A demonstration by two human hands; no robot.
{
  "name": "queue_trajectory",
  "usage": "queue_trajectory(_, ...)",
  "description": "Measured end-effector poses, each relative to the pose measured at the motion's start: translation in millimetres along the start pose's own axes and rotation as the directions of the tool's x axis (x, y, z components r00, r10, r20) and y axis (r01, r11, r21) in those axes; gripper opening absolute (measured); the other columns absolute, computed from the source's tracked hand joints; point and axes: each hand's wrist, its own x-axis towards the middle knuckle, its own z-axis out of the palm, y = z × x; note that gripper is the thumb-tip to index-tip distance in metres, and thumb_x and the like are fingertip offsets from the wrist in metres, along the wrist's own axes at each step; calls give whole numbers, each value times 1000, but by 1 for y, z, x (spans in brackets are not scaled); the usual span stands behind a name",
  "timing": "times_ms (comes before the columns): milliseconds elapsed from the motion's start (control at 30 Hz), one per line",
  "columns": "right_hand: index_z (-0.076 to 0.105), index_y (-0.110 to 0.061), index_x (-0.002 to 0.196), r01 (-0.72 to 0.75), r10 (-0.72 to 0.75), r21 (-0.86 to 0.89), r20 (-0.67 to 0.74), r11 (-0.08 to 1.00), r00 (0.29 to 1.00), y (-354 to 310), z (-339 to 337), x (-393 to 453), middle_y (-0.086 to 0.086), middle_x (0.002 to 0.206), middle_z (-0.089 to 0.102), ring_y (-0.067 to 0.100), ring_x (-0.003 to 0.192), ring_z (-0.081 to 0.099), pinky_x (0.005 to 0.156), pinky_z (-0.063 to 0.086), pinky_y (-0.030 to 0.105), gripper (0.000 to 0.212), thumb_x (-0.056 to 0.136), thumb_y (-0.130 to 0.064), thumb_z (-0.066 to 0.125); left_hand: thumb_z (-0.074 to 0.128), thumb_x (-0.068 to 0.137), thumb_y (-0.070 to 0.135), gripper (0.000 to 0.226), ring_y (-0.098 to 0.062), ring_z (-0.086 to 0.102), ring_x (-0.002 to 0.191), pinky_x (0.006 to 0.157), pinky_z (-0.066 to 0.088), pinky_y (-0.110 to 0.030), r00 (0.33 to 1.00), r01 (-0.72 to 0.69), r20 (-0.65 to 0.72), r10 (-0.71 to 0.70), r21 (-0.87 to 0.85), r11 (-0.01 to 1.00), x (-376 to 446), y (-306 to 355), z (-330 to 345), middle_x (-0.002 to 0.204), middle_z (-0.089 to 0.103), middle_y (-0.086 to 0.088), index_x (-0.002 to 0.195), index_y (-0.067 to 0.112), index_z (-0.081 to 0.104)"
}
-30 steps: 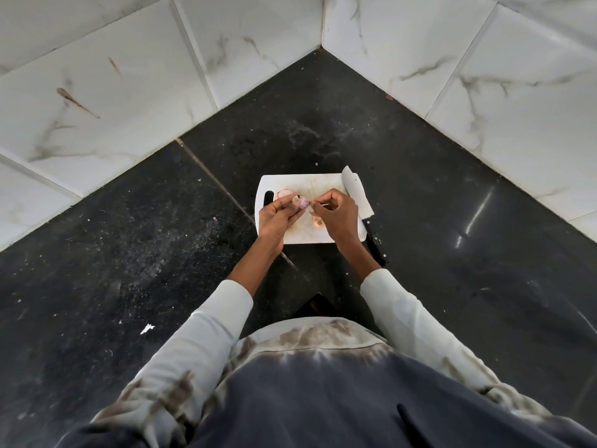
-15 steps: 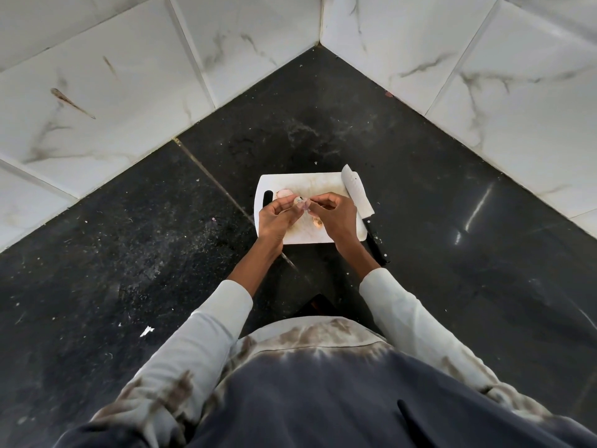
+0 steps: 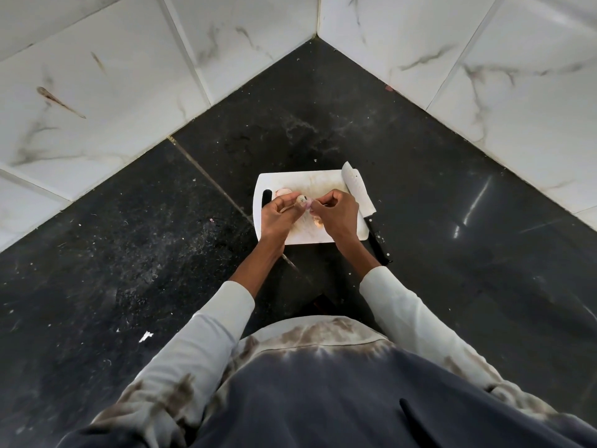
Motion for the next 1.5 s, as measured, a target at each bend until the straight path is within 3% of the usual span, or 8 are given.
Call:
queue_trajectory(200,75,-8,88,-8,8,-3,0,1000,1000,0,-4,1,-2,77,75,12,70,73,64,58,17,32,82,-35,90,100,55,56,74,-26,73,123,111,56,-46,999,27,49,-23,-79,996,7,-7,-5,121,80,-5,115,17,82)
queue_trajectory(300,75,-7,87,7,-7,-21,1,1000,1000,-3,-6,0,-4,75,72,10,67,68,58,52,11,35,81,-38,90,96,63,45,64,-26,74,121,112,55,-48,995,35,95,-22,-135,990,7,-7,-5,120,80,-9,115,10,82)
queue_trajectory(533,71,-8,83,19,-19,-10,-19,1000,1000,1,-6,3,1,75,73,21,73,71,64,57,24,34,81,-36,91,76,96,7,35,-28,75,120,111,56,-44,989,95,132,-68,-208,973,9,-3,-8,126,77,-18,129,-3,72)
queue_trajectory(667,70,-10,85,31,-31,-15,0,999,1000,1,-6,4,0,77,73,19,74,71,69,61,31,33,80,-35,91,71,99,3,28,-28,75,119,106,59,-39,986,104,152,-68,-244,964,7,-1,-10,126,77,-17,126,-1,73)
queue_trajectory(933,80,-13,99,16,-17,12,99,1000,995,0,-8,0,-4,92,78,10,84,72,70,54,16,27,84,-35,88,70,100,6,28,-24,76,116,100,62,-33,983,97,176,-55,-237,967,4,-5,-11,119,80,-10,127,0,72)
queue_trajectory(1167,81,-12,97,-26,23,31,86,999,996,1,-8,1,-2,88,78,11,80,73,71,59,16,25,83,-31,89,84,92,23,35,-21,73,119,105,60,-37,981,-141,152,122,122,982,9,-2,-10,123,78,-7,125,16,74)
queue_trajectory(1333,81,-12,92,-23,21,19,91,1000,996,-2,-9,4,-3,81,78,9,72,74,64,56,14,22,80,-27,92,91,84,28,41,-3,69,102,84,52,-3,935,-353,142,324,432,830,7,5,-2,120,72,6,120,18,74)
queue_trajectory(1500,80,-14,90,-4,14,-68,148,998,989,-4,-8,8,-3,79,77,9,71,72,71,59,20,16,83,-25,90,92,82,19,24,-9,70,88,78,57,-15,856,-499,177,485,529,687,13,6,-5,102,73,-5,101,13,78)
